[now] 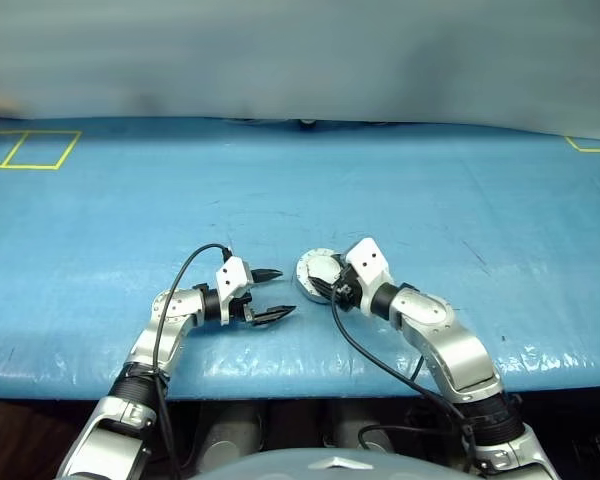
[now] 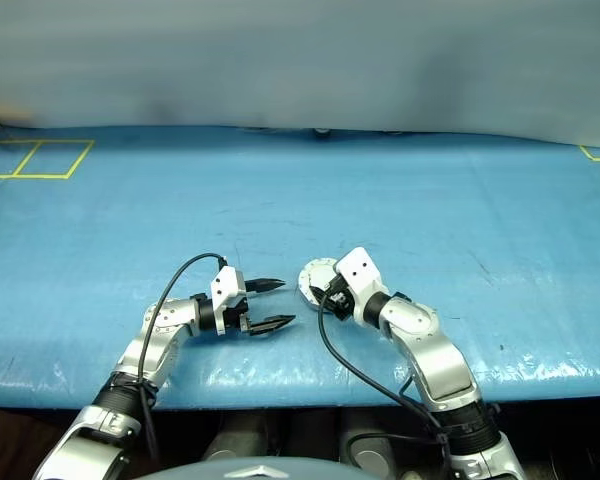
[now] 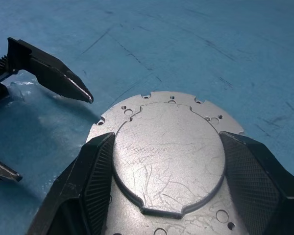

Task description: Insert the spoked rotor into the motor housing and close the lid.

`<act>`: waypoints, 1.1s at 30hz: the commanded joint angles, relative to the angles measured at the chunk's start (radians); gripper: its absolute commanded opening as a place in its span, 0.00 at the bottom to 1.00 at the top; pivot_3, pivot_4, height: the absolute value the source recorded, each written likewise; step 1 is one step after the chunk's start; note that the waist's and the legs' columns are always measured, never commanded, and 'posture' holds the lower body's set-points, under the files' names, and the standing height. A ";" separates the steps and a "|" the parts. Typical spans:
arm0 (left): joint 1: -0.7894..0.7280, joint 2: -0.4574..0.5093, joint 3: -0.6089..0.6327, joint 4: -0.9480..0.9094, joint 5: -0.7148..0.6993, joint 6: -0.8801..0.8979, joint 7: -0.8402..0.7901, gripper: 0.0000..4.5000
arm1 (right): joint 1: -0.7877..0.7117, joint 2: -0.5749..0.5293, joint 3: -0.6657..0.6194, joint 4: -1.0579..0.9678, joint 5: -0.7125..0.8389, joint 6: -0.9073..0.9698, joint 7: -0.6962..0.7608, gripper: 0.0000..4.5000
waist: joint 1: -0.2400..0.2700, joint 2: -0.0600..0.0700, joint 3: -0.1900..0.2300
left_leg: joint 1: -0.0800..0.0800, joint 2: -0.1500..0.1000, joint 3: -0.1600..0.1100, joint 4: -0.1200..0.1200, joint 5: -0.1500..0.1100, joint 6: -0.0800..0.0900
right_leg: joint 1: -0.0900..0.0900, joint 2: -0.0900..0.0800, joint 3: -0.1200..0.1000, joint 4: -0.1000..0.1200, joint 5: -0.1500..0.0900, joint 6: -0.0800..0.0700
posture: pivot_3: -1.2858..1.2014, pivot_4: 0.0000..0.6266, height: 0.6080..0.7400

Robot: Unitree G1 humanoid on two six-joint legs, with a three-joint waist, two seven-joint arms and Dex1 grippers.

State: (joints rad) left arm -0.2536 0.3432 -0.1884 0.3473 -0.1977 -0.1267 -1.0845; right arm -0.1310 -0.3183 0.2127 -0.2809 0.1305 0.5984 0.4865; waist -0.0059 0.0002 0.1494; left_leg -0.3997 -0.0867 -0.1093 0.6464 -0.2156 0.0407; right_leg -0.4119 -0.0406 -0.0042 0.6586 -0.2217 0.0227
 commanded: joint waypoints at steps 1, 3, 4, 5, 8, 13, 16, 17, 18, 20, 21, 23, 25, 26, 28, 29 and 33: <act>-0.003 -0.002 0.006 -0.010 -0.004 -0.018 0.003 0.87 | 0.020 -0.001 0.014 0.051 -0.010 0.054 -0.017 0.67 | -0.003 0.000 0.000 | 0.000 0.000 0.000 0.000 0.000 0.000 | 0.000 0.000 0.000 0.000 0.000 0.000 | 0.52 0.24 1.00; -0.003 -0.002 0.007 -0.011 -0.004 -0.018 0.004 0.87 | 0.020 -0.012 0.027 0.057 -0.024 0.054 -0.017 0.67 | -0.004 0.000 0.000 | 0.000 0.000 0.000 0.000 0.000 0.000 | 0.000 0.000 0.000 0.000 0.000 0.000 | 0.52 0.24 1.00; -0.003 -0.002 0.007 -0.012 -0.005 -0.017 0.005 0.87 | 0.020 -0.020 0.033 0.060 -0.034 0.056 -0.018 0.67 | -0.004 0.000 0.000 | 0.000 0.000 0.000 0.000 0.000 0.000 | 0.000 0.000 0.000 0.000 0.000 0.000 | 0.52 0.24 1.00; -0.003 -0.002 0.008 -0.013 -0.006 -0.015 0.005 0.87 | 0.020 -0.030 0.040 0.065 -0.046 0.060 -0.021 0.67 | -0.004 0.000 0.000 | 0.000 0.000 0.000 0.000 0.000 0.000 | 0.000 0.000 0.000 0.000 0.000 0.000 | 0.52 0.24 1.00; -0.004 -0.001 0.009 -0.015 -0.009 -0.011 0.005 0.87 | 0.020 -0.050 0.046 0.077 -0.062 0.077 -0.032 0.67 | -0.004 0.000 -0.001 | 0.001 0.000 0.000 0.000 0.000 0.000 | 0.001 0.000 0.000 0.000 0.000 0.000 | 0.52 0.24 1.00; -0.004 0.000 0.009 -0.014 -0.010 -0.010 0.005 0.87 | 0.014 -0.071 0.049 0.086 -0.069 0.105 -0.044 0.67 | -0.003 -0.002 -0.003 | 0.003 0.000 0.000 0.000 -0.003 -0.004 | 0.003 0.000 0.000 0.000 0.000 0.000 | 0.52 0.24 1.00; -0.006 -0.003 0.009 -0.013 -0.013 -0.009 0.003 0.87 | 0.009 -0.052 0.038 0.105 -0.052 0.112 -0.051 0.67 | -0.002 -0.003 -0.003 | 0.003 0.000 0.000 0.000 -0.003 -0.005 | 0.003 -0.001 0.000 -0.001 0.000 0.000 | 0.52 0.24 1.00; -0.006 -0.005 0.008 -0.013 -0.014 -0.009 0.003 0.87 | 0.008 -0.047 0.035 0.111 -0.044 0.114 -0.051 0.67 | -0.002 -0.004 -0.003 | 0.003 0.000 0.000 0.000 -0.003 -0.005 | 0.003 -0.001 0.000 0.000 0.000 0.000 | 0.52 0.24 1.00; -0.006 -0.006 0.008 -0.014 -0.014 -0.009 0.004 0.87 | 0.007 -0.043 0.032 0.117 -0.037 0.118 -0.050 0.67 | -0.002 -0.004 -0.003 | 0.003 0.000 0.000 0.000 -0.003 -0.005 | 0.003 -0.001 0.000 0.000 0.000 0.000 | 0.52 0.24 1.00; -0.007 -0.009 0.009 -0.014 -0.015 -0.010 0.005 0.87 | 0.007 -0.045 0.034 0.128 -0.036 0.123 -0.048 0.67 | -0.002 -0.004 -0.004 | 0.003 0.000 0.000 0.000 -0.003 -0.005 | 0.003 -0.002 0.000 -0.001 0.000 0.000 | 0.52 0.24 1.00; -0.007 -0.012 0.011 -0.015 -0.017 -0.012 0.007 0.87 | 0.005 -0.059 0.051 0.136 -0.058 0.125 -0.054 0.67 | -0.003 -0.005 -0.004 | 0.003 0.000 0.000 0.000 -0.003 -0.005 | 0.003 -0.002 0.000 -0.001 0.000 0.000 | 0.52 0.24 1.00; -0.008 -0.016 0.016 -0.016 -0.021 -0.011 0.012 0.87 | 0.003 -0.083 0.076 0.147 -0.092 0.126 -0.065 0.67 | -0.003 -0.005 -0.005 | 0.003 0.000 0.000 0.000 -0.003 -0.005 | 0.003 -0.002 -0.001 -0.001 0.000 0.000 | 0.52 0.24 1.00; -0.010 -0.021 0.023 -0.015 -0.022 -0.008 0.026 0.87 | 0.007 -0.082 0.076 0.146 -0.083 0.122 -0.060 0.67 | -0.003 -0.007 -0.007 | 0.003 0.000 0.000 0.000 -0.003 -0.005 | 0.003 -0.002 -0.001 -0.001 0.000 0.000 | 0.52 0.24 1.00; -0.012 -0.027 0.028 -0.013 -0.021 -0.006 0.038 0.87 | 0.009 -0.080 0.074 0.143 -0.075 0.121 -0.056 0.67 | -0.002 -0.007 -0.007 | 0.004 0.000 0.000 0.000 -0.003 -0.005 | 0.004 -0.002 -0.001 -0.001 -0.001 0.000 | 0.52 0.24 1.00; -0.020 -0.042 0.040 -0.004 -0.022 -0.001 0.064 0.87 | 0.012 -0.076 0.071 0.139 -0.071 0.119 -0.055 0.67 | -0.002 -0.008 -0.007 | 0.004 0.000 0.000 0.000 -0.003 -0.005 | 0.004 -0.003 -0.001 -0.001 -0.001 0.000 | 0.52 0.24 1.00; -0.025 -0.051 0.044 0.000 -0.022 0.003 0.076 0.87 | 0.014 -0.073 0.067 0.136 -0.070 0.117 -0.058 0.67 | -0.002 -0.008 -0.007 | 0.003 0.000 0.000 0.000 -0.003 -0.005 | 0.004 -0.003 -0.001 -0.001 -0.001 0.000 | 0.52 0.24 1.00; -0.048 -0.073 0.040 0.027 -0.010 0.006 0.106 0.87 | 0.019 -0.067 0.058 0.126 -0.067 0.110 -0.064 0.67 | -0.001 -0.008 -0.008 | 0.003 0.000 0.000 0.000 -0.003 -0.005 | 0.004 -0.003 -0.002 -0.001 -0.001 0.000 | 0.52 0.24 1.00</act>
State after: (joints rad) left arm -0.2790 0.2764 -0.1627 0.3706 -0.1996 -0.1173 -0.9865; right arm -0.1681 -0.3632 0.2674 -0.2662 0.1049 0.6379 0.4563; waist -0.0066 -0.0079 0.1418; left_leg -0.3963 -0.0868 -0.1094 0.6463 -0.2186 0.0359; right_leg -0.4078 -0.0439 -0.0059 0.6576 -0.2223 0.0228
